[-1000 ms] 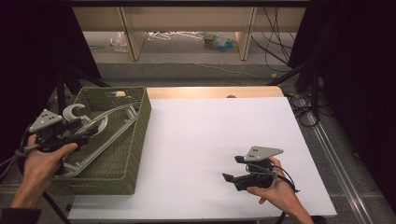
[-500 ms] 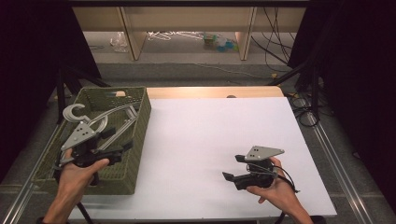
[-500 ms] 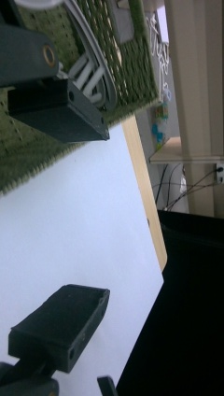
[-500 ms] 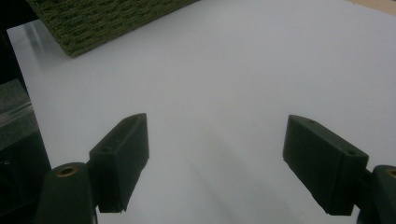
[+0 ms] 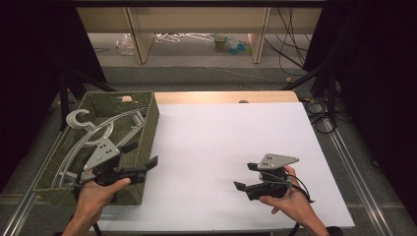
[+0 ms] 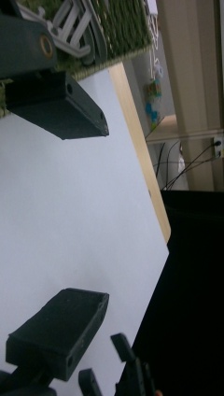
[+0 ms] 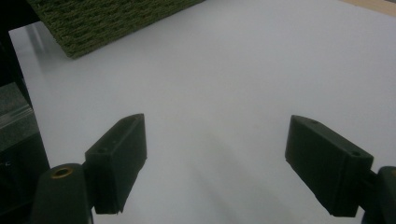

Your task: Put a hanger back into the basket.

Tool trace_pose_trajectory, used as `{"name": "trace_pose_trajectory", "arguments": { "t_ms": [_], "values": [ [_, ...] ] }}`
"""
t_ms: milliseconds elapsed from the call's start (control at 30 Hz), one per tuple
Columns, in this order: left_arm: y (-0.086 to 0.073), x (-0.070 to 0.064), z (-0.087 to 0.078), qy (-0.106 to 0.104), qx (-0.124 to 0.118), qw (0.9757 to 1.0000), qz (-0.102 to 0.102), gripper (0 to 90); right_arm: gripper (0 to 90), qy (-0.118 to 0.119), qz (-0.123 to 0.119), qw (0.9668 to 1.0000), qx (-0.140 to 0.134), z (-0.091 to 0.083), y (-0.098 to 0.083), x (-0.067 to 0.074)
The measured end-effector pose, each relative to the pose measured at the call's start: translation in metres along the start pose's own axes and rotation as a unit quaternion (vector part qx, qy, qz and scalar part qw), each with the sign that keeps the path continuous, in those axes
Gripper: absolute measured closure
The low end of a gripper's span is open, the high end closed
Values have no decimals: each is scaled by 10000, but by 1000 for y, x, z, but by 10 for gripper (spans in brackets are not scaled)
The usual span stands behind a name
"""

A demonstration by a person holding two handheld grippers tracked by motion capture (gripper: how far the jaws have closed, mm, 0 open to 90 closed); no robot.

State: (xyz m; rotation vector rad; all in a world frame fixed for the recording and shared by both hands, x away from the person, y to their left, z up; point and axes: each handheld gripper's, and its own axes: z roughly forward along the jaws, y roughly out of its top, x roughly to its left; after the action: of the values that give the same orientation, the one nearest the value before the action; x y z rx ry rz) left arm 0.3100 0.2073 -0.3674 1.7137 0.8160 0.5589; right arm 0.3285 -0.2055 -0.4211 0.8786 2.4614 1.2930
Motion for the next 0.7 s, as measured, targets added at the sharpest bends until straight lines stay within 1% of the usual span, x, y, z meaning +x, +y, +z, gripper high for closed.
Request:
{"name": "trace_pose_trajectory", "arguments": {
  "t_ms": [33,67,100,133,167,200,233,267,300,367,400,433,467,600,633,667,700],
  "values": [
    [0,0,0,0,0,10000,0,163,205,10,-2,10000,-13,0,0,0],
    [-2,-5,2,-46,51,9999,130,163,200,18,-30,10000,-29,1,0,0],
    [-4,-10,3,-79,55,9999,64,162,197,40,-5,10000,-7,1,0,1],
    [-5,-12,4,-107,99,9998,119,162,191,35,-28,10000,-5,1,0,1],
    [-8,-16,6,-163,89,9998,97,163,183,16,-36,10000,-22,2,-1,2],
    [-8,-16,6,-163,89,9998,97,163,175,42,-70,10000,-5,2,-1,2],
    [-11,-21,9,-124,46,9998,158,164,173,51,-82,10000,2,3,-2,3],
    [-14,-26,11,-103,24,9999,137,165,173,40,-98,9999,6,3,-2,3],
    [-17,-28,13,-109,58,9996,237,165,173,60,-138,9999,24,3,-2,4],
    [-19,-31,14,-115,101,9996,223,165,173,57,-173,9998,15,4,-2,5],
    [-23,-34,17,-147,145,9997,133,165,173,66,-182,9998,30,4,-2,6],
    [-29,-36,20,-122,175,9996,172,165,173,42,-202,9998,7,6,-2,7],
    [-31,-38,22,-109,166,9997,131,165,173,102,-184,9998,47,6,-2,7],
    [-41,-41,25,-32,81,9998,155,166,173,94,-148,9998,16,6,-4,7],
    [-46,-41,25,-101,142,9995,253,166,173,67,-129,9999,8,6,-4,7],
    [-48,-43,25,-144,184,9996,133,163,173,52,-133,9999,-4,6,-5,7],
    [-50,-44,26,-214,130,9997,67,161,174,30,-122,9999,-12,6,-5,8]
  ]
}}
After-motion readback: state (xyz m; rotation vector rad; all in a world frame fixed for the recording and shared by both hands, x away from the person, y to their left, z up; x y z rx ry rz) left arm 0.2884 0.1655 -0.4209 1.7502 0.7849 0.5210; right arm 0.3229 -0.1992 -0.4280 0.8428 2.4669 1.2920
